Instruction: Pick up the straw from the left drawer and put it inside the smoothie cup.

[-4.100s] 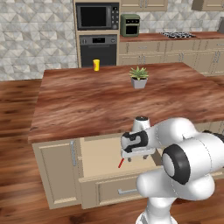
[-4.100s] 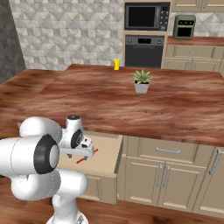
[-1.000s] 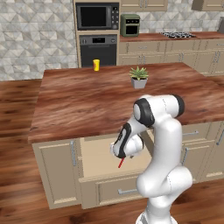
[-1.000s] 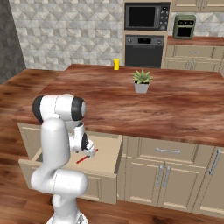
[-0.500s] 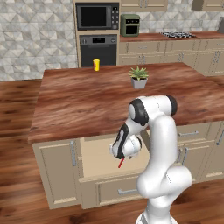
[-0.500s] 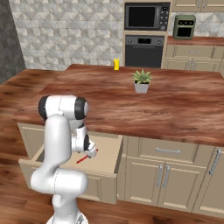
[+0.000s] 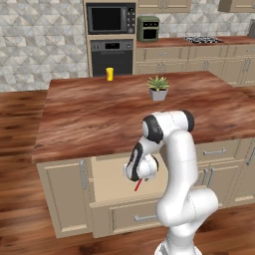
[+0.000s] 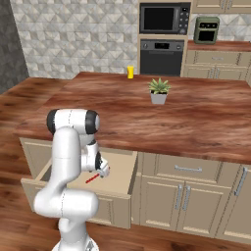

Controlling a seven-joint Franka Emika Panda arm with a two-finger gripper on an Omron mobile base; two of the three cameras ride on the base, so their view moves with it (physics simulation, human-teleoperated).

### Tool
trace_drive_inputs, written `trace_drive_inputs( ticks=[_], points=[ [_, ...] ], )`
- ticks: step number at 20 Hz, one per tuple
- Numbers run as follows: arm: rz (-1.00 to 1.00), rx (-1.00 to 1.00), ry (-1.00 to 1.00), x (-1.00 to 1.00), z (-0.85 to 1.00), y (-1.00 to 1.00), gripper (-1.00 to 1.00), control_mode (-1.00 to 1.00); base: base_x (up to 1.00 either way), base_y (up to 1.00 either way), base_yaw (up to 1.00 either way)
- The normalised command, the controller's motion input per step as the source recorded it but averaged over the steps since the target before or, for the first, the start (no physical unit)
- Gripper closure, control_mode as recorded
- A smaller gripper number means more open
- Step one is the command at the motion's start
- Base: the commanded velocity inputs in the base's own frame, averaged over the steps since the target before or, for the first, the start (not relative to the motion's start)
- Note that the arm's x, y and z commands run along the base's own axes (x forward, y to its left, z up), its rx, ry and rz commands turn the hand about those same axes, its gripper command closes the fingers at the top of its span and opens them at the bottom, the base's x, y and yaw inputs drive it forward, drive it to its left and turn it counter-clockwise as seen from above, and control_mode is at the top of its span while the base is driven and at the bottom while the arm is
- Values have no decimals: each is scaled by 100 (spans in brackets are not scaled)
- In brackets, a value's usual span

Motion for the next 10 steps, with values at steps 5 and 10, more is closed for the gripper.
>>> trace_drive_inputs(
  ticks=[5, 10],
  points=[
    [-1, -2, 0, 16, -22, 1, -100, -100, 0, 0, 0],
    [-2, -2, 0, 14, -26, 2, -100, -100, 0, 0, 0]
  ],
)
